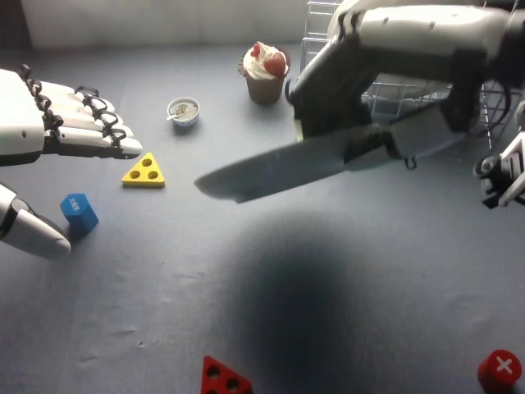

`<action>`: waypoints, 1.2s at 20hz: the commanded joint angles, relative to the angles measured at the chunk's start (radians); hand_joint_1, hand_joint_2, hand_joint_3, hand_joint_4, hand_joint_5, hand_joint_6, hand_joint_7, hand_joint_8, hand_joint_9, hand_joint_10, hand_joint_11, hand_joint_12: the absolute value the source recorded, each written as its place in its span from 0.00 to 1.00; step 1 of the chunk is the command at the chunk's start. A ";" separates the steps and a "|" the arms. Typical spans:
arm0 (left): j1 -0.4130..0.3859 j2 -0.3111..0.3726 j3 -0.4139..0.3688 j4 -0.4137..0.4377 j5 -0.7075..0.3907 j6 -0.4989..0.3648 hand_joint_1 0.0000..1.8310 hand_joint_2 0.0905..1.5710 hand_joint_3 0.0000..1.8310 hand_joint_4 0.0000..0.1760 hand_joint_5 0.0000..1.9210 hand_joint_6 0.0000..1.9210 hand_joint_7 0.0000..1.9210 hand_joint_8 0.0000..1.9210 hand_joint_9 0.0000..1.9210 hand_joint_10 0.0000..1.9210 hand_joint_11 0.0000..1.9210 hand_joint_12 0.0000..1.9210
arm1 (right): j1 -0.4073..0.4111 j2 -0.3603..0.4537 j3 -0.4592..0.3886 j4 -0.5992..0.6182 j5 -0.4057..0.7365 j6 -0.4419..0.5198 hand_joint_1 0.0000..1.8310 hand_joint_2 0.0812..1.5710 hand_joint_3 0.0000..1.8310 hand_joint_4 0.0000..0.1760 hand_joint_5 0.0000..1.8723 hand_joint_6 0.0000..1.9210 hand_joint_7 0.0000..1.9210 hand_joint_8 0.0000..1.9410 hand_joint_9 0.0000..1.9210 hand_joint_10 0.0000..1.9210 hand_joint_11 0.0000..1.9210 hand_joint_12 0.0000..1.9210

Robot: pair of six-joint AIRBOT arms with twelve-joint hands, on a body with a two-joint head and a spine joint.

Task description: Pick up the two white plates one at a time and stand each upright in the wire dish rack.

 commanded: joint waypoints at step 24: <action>0.003 0.096 -0.094 -0.026 -0.087 -0.001 0.00 0.56 0.00 0.00 0.07 0.00 0.09 0.00 0.09 0.00 0.10 0.00 | 0.268 0.053 0.210 -0.563 0.170 0.994 0.82 0.66 0.00 0.00 0.48 0.52 0.55 0.34 0.58 0.39 0.52 0.71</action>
